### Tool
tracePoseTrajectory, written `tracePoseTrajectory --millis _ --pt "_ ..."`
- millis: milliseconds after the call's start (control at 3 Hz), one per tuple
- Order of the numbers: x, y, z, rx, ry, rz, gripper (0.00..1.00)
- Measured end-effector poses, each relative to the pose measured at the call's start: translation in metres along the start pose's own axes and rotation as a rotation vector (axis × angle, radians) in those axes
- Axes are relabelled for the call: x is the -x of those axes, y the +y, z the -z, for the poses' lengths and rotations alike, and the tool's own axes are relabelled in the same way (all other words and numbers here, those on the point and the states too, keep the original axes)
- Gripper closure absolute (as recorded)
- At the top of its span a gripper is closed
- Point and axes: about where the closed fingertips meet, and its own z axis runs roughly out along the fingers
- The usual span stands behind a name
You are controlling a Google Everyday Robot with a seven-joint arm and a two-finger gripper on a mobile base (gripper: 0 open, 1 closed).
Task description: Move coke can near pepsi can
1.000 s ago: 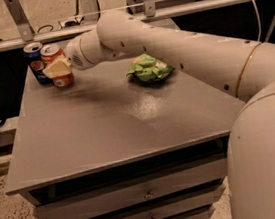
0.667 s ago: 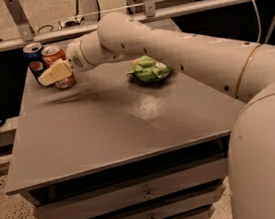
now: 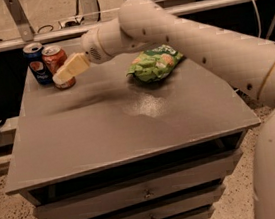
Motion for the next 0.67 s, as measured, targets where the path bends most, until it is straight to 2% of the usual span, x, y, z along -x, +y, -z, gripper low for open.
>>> tracePoseTrajectory --millis 333,667 --pt "0.006 -0.017 0.086 0.019 -0.014 0.102 0.0" --pt "-0.002 -0.002 0.099 0.087 0.016 0.13 0.0"
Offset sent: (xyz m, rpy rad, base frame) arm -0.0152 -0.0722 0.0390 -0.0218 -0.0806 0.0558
